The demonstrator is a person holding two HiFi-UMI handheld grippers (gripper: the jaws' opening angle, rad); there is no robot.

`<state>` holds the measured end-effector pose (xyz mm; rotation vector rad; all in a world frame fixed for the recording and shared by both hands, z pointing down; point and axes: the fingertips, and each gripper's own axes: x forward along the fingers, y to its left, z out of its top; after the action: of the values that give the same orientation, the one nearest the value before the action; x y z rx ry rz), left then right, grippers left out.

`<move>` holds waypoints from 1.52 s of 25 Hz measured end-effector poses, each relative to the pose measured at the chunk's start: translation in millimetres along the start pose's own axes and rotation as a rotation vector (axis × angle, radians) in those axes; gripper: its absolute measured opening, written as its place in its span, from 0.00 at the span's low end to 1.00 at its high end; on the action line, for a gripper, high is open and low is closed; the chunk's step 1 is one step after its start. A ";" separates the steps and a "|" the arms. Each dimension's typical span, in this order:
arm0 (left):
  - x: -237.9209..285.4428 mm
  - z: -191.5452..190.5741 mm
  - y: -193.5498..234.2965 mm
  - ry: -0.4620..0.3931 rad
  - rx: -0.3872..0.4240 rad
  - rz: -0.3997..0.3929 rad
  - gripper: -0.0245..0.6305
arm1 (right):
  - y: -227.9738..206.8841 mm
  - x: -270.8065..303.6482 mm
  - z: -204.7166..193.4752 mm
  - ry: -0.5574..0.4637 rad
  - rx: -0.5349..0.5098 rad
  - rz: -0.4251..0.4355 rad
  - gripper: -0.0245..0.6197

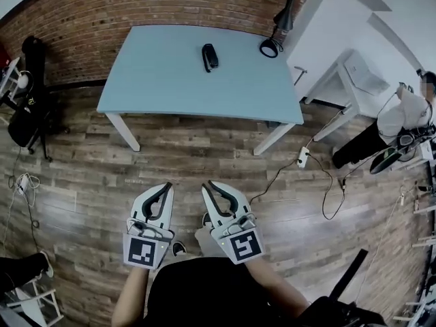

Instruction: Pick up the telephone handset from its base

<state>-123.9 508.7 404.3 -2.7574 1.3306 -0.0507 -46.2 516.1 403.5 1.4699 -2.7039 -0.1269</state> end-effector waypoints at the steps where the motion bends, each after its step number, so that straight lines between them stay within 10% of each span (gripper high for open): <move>1: 7.4 -1.2 0.8 0.004 -0.001 0.007 0.08 | -7.4 2.3 -1.0 -0.004 0.001 0.004 0.09; 24: 132.0 -21.8 -23.2 0.154 0.032 -0.032 0.08 | -133.4 21.1 -40.7 0.030 0.067 0.053 0.03; 38: 156.4 -2.1 42.1 0.029 0.042 -0.182 0.08 | -129.6 92.7 -19.3 0.069 -0.007 -0.065 0.03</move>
<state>-59.5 360.1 402.0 -2.8434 1.0679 -0.1290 13.4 367.2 410.8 1.5310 -2.6007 -0.0867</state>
